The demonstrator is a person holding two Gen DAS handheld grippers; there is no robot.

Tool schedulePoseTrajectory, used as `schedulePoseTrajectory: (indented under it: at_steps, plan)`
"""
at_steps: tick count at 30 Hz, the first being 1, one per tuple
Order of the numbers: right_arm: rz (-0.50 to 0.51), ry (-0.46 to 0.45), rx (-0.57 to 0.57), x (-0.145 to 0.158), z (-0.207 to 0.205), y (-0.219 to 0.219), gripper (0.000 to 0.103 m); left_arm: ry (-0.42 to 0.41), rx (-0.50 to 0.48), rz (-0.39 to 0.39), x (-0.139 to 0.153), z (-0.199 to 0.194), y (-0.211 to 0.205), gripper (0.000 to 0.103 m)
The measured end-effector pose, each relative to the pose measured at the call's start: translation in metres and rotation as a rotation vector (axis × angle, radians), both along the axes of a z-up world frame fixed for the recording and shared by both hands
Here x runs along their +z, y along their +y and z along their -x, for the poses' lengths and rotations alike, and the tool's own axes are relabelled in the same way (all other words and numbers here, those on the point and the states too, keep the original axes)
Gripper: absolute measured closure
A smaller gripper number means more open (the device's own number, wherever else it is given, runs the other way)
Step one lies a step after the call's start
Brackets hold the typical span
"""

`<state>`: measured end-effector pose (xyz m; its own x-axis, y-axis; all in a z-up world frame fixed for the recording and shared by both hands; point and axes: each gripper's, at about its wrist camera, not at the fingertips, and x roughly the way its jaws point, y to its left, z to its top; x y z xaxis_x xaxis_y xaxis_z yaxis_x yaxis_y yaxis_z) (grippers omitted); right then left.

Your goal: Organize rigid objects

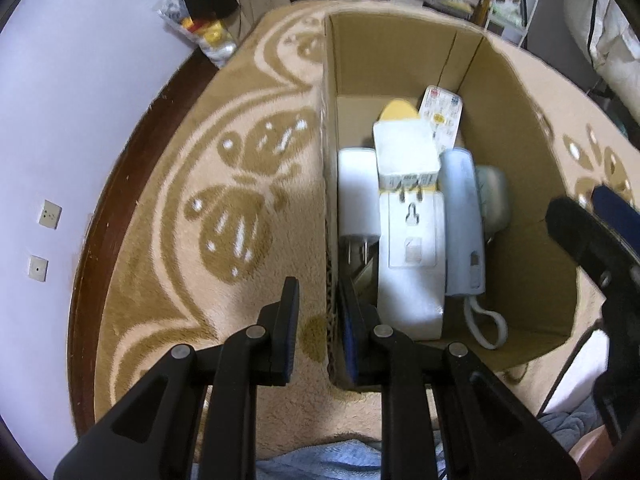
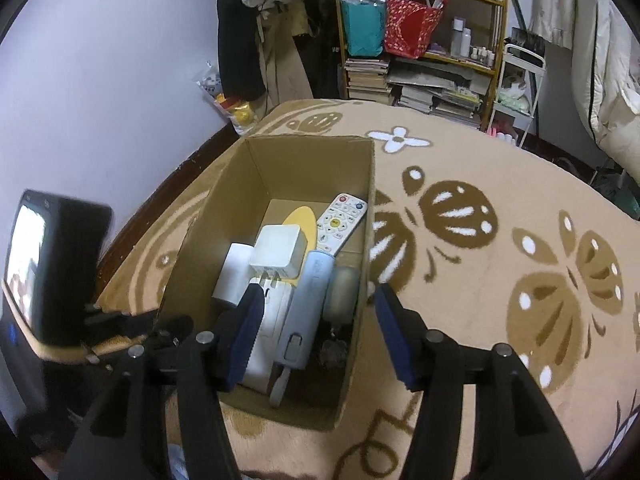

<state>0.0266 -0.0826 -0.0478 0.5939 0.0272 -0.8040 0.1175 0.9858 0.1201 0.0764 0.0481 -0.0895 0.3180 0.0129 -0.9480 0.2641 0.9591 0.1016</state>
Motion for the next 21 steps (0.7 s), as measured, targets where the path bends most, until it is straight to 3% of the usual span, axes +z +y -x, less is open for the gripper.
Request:
schedulePoseTrajectory:
  at_steps: [4, 9, 12, 14, 17, 19, 21]
  plan:
    - [-0.018, -0.03, -0.029, 0.007, 0.016, -0.01, 0.029, -0.049, 0.007, 0.027, 0.016, 0.007, 0.003, 0.083]
    - [0.004, -0.056, -0.044, 0.018, 0.036, -0.021, 0.026, -0.103, -0.005, 0.004, 0.032, 0.018, 0.002, 0.083]
    - [0.009, -0.073, -0.059, 0.024, 0.048, -0.029, 0.014, -0.151, -0.013, 0.011, 0.047, 0.025, 0.0, 0.083]
    - [0.005, -0.091, -0.071, 0.028, 0.055, -0.033, 0.013, -0.194, -0.012, 0.032, 0.059, 0.033, 0.002, 0.082]
    - [0.0, -0.106, -0.069, 0.034, 0.064, -0.037, 0.01, -0.251, -0.008, 0.051, 0.074, 0.043, 0.004, 0.072]
    - [0.008, -0.123, -0.067, 0.038, 0.07, -0.039, 0.0, -0.285, 0.001, 0.057, 0.082, 0.051, 0.008, 0.061]
    - [0.032, -0.164, -0.088, 0.045, 0.08, -0.041, 0.0, -0.325, 0.009, 0.059, 0.088, 0.058, 0.012, 0.047]
